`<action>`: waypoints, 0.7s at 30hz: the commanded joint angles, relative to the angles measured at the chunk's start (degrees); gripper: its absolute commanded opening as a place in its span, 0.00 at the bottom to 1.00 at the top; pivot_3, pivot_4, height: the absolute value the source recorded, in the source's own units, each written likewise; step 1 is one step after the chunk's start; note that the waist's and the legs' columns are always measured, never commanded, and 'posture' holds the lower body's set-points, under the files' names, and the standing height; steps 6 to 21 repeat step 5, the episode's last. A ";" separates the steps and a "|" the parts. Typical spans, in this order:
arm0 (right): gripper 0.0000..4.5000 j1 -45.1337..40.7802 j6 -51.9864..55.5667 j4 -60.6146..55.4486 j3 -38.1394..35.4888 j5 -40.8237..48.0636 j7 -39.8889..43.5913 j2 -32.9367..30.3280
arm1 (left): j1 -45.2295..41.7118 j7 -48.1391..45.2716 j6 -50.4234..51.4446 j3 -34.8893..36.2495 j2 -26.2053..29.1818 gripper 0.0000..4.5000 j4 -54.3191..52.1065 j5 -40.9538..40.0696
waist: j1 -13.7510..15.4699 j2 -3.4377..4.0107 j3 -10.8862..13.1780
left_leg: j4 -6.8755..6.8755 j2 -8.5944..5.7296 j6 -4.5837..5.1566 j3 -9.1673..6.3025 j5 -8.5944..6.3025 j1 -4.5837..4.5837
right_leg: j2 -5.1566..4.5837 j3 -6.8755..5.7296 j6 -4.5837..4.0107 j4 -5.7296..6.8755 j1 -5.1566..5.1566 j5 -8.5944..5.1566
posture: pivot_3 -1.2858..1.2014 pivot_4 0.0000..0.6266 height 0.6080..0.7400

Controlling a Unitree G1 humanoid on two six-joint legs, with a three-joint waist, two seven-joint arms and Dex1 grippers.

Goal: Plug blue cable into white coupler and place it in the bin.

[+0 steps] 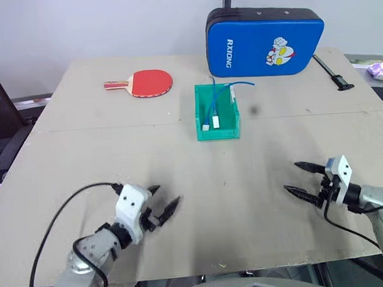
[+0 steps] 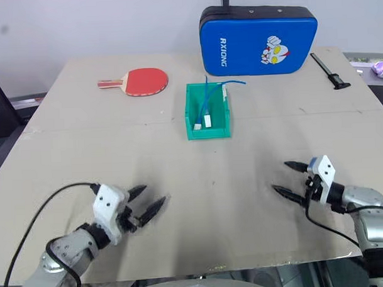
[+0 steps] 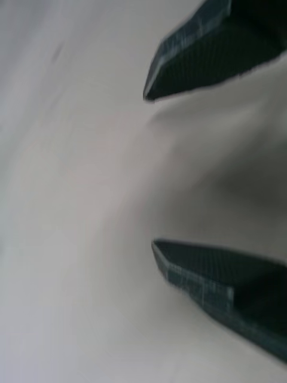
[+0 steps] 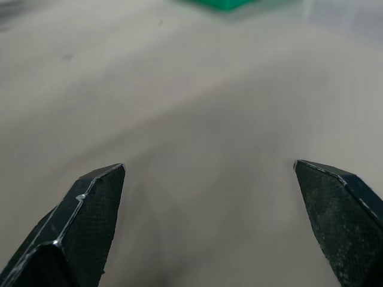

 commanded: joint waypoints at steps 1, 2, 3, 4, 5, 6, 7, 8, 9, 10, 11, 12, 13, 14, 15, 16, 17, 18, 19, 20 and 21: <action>1.00 0.33 -1.98 0.92 -2.01 1.50 1.49 -1.04 | 0.79 -1.38 -7.46 0.25 -0.07 0.99 2.22 2.93 | 0.15 -0.04 -0.02 | 0.01 0.00 0.00 -0.03 0.00 0.00 | 0.01 -0.04 0.00 0.04 0.00 0.00 | 0.52 0.24 0.91; 1.00 0.21 -3.33 1.63 -2.09 0.63 0.69 -0.96 | 0.49 -0.72 -8.08 0.06 -0.27 0.99 2.99 4.03 | 0.24 -0.04 -0.02 | 0.01 0.01 0.00 -0.06 0.00 0.01 | 0.07 -0.05 0.00 0.05 0.00 0.00 | 0.52 0.24 0.91; 1.00 0.07 -4.19 2.24 -2.04 -0.06 0.10 -1.00 | 0.13 -0.36 -8.77 -0.15 -0.31 0.99 3.70 5.04 | 0.33 -0.04 -0.02 | 0.01 0.01 0.00 -0.08 0.00 0.01 | 0.11 -0.06 0.00 0.07 0.00 0.00 | 0.52 0.24 0.91; 1.00 -0.01 -4.68 2.89 -1.92 -0.37 0.03 -1.19 | -0.13 -0.17 -8.66 -0.28 -0.26 0.99 4.29 5.47 | 0.44 -0.05 -0.03 | 0.01 0.01 0.00 -0.08 0.00 0.00 | 0.15 -0.06 -0.01 0.08 0.00 0.00 | 0.52 0.24 0.91; 1.00 -0.06 -4.84 3.39 -1.82 -0.28 0.27 -1.37 | -0.32 -0.17 -8.93 -0.36 -0.21 0.99 4.76 5.89 | 0.44 -0.05 -0.03 | 0.01 0.01 0.00 -0.10 0.00 -0.01 | 0.18 -0.06 -0.01 0.08 0.00 0.00 | 0.52 0.24 0.91; 1.00 -0.06 -4.84 3.39 -1.82 -0.28 0.27 -1.37 | -0.32 -0.17 -8.93 -0.36 -0.21 0.99 4.76 5.89 | 0.44 -0.05 -0.03 | 0.01 0.01 0.00 -0.10 0.00 -0.01 | 0.18 -0.06 -0.01 0.08 0.00 0.00 | 0.52 0.24 0.91; 1.00 -0.06 -4.84 3.39 -1.82 -0.28 0.27 -1.37 | -0.32 -0.17 -8.93 -0.36 -0.21 0.99 4.76 5.89 | 0.44 -0.05 -0.03 | 0.01 0.01 0.00 -0.10 0.00 -0.01 | 0.18 -0.06 -0.01 0.08 0.00 0.00 | 0.52 0.24 0.91; 1.00 -0.06 -4.84 3.39 -1.82 -0.28 0.27 -1.37 | -0.32 -0.17 -8.93 -0.36 -0.21 0.99 4.76 5.89 | 0.44 -0.05 -0.03 | 0.01 0.01 0.00 -0.10 0.00 -0.01 | 0.18 -0.06 -0.01 0.08 0.00 0.00 | 0.52 0.24 0.91; 1.00 -0.06 -4.84 3.39 -1.82 -0.28 0.27 -1.37 | -0.32 -0.17 -8.93 -0.36 -0.21 0.99 4.76 5.89 | 0.44 -0.05 -0.03 | 0.01 0.01 0.00 -0.10 0.00 -0.01 | 0.18 -0.06 -0.01 0.08 0.00 0.00 | 0.52 0.24 0.91; 1.00 -0.06 -4.84 3.39 -1.82 -0.28 0.27 -1.37 | -0.32 -0.17 -8.93 -0.36 -0.21 0.99 4.76 5.89 | 0.44 -0.05 -0.03 | 0.01 0.01 0.00 -0.10 0.00 -0.01 | 0.18 -0.06 -0.01 0.08 0.00 0.00 | 0.52 0.24 0.91; 1.00 -0.06 -4.84 3.39 -1.82 -0.28 0.27 -1.37 | -0.32 -0.17 -8.93 -0.36 -0.21 0.99 4.76 5.89 | 0.44 -0.05 -0.03 | 0.01 0.01 0.00 -0.10 0.00 -0.01 | 0.18 -0.06 -0.01 0.08 0.00 0.00 | 0.52 0.24 0.91; 1.00 -0.06 -4.84 3.39 -1.82 -0.28 0.27 -1.37 | -0.32 -0.17 -8.93 -0.36 -0.21 0.99 4.76 5.89 | 0.44 -0.05 -0.03 | 0.01 0.01 0.00 -0.10 0.00 -0.01 | 0.18 -0.06 -0.01 0.08 0.00 0.00 | 0.52 0.24 0.91; 1.00 -0.06 -4.84 3.39 -1.82 -0.28 0.27 -1.37 | -0.32 -0.17 -8.93 -0.36 -0.21 0.99 4.76 5.89 | 0.44 -0.05 -0.03 | 0.01 0.01 0.00 -0.10 0.00 -0.01 | 0.18 -0.06 -0.01 0.08 0.00 0.00 | 0.52 0.24 0.91; 1.00 -0.06 -4.84 3.39 -1.82 -0.28 0.27 -1.37 | -0.32 -0.17 -8.93 -0.36 -0.21 0.99 4.76 5.89 | 0.44 -0.05 -0.03 | 0.01 0.01 0.00 -0.10 0.00 -0.01 | 0.18 -0.06 -0.01 0.08 0.00 0.00 | 0.52 0.24 0.91; 1.00 -0.06 -4.84 3.39 -1.82 -0.28 0.27 -1.37 | -0.32 -0.17 -8.93 -0.36 -0.21 0.99 4.76 5.89 | 0.44 -0.05 -0.03 | 0.01 0.01 0.00 -0.10 0.00 -0.01 | 0.18 -0.06 -0.01 0.08 0.00 0.00 | 0.52 0.24 0.91; 1.00 -0.06 -4.84 3.39 -1.82 -0.28 0.27 -1.37 | -0.32 -0.17 -8.93 -0.36 -0.21 0.99 4.76 5.89 | 0.44 -0.05 -0.03 | 0.01 0.01 0.00 -0.10 0.00 -0.01 | 0.18 -0.06 -0.01 0.08 0.00 0.00 | 0.52 0.24 0.91; 1.00 -0.06 -4.84 3.39 -1.82 -0.28 0.27 -1.37 | -0.32 -0.17 -8.93 -0.36 -0.21 0.99 4.76 5.89 | 0.44 -0.05 -0.03 | 0.01 0.01 0.00 -0.10 0.00 -0.01 | 0.18 -0.06 -0.01 0.08 0.00 0.00 | 0.52 0.24 0.91; 1.00 -0.06 -4.84 3.39 -1.82 -0.28 0.27 -1.37 | -0.32 -0.17 -8.93 -0.36 -0.21 0.99 4.76 5.89 | 0.44 -0.05 -0.03 | 0.01 0.01 0.00 -0.10 0.00 -0.01 | 0.18 -0.06 -0.01 0.08 0.00 0.00 | 0.52 0.24 0.91; 1.00 -0.06 -4.84 3.39 -1.82 -0.28 0.27 -1.37 | -0.32 -0.17 -8.93 -0.36 -0.21 0.99 4.76 5.89 | 0.44 -0.05 -0.03 | 0.01 0.01 0.00 -0.10 0.00 -0.01 | 0.18 -0.06 -0.01 0.08 0.00 0.00 | 0.52 0.24 0.91; 1.00 -0.06 -4.84 3.39 -1.82 -0.28 0.27 -1.37 | -0.32 -0.17 -8.93 -0.36 -0.21 0.99 4.76 5.89 | 0.44 -0.05 -0.03 | 0.01 0.01 0.00 -0.10 0.00 -0.01 | 0.18 -0.06 -0.01 0.08 0.00 0.00 | 0.52 0.24 0.91; 1.00 -0.06 -4.84 3.39 -1.82 -0.28 0.27 -1.37 | -0.32 -0.17 -8.93 -0.36 -0.21 0.99 4.76 5.89 | 0.44 -0.05 -0.03 | 0.01 0.01 0.00 -0.10 0.00 -0.01 | 0.18 -0.06 -0.01 0.08 0.00 0.00 | 0.52 0.24 0.91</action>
